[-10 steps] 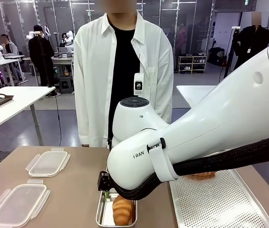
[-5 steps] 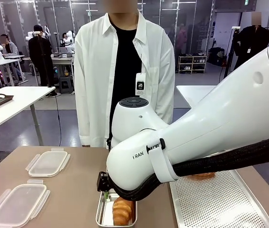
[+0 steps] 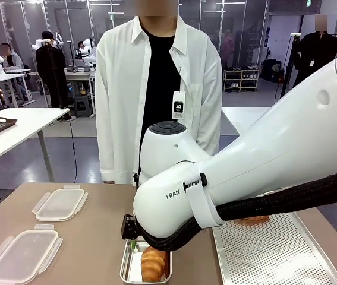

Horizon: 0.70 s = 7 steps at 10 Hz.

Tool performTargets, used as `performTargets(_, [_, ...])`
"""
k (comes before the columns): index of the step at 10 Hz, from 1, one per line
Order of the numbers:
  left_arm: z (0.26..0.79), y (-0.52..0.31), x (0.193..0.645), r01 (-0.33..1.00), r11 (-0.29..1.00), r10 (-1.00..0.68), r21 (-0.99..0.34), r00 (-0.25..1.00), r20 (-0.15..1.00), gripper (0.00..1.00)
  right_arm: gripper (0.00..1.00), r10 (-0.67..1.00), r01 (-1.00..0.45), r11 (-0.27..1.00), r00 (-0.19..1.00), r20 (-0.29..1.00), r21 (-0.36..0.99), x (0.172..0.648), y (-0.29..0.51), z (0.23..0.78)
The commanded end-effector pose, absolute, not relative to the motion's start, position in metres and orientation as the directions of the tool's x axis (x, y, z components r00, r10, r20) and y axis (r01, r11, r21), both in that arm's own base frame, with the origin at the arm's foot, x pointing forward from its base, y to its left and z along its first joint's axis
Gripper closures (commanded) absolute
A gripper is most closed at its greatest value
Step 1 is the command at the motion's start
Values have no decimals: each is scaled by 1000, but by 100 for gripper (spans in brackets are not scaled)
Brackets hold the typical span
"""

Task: Place the bread into the airtight container.
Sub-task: Pick up a Butter Roll and place it into an empty Airtight Container.

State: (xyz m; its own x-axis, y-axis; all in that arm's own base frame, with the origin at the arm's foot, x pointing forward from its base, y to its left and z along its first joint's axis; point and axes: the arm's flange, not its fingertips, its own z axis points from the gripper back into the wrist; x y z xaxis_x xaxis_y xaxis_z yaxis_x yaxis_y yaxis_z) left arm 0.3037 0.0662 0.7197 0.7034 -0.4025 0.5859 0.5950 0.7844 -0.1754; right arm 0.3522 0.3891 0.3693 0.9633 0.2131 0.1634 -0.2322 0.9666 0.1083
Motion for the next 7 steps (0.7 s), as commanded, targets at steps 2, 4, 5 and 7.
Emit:
performTargets(2, [720,66,303,607,776,-415,-171,696,587,0,0,209,-228,968,964,166,108,352,389,371])
performTargets(4, [720,66,303,607,776,-415,-171,696,587,0,0,209,-228,968,964,166,108,352,389,371])
performTargets(5, [720,66,303,607,776,-415,-171,696,587,0,0,209,-228,968,964,166,108,352,389,371])
performTargets(7, [720,66,303,607,776,-415,-171,696,587,0,0,258,-278,954,952,166,113,347,382,399])
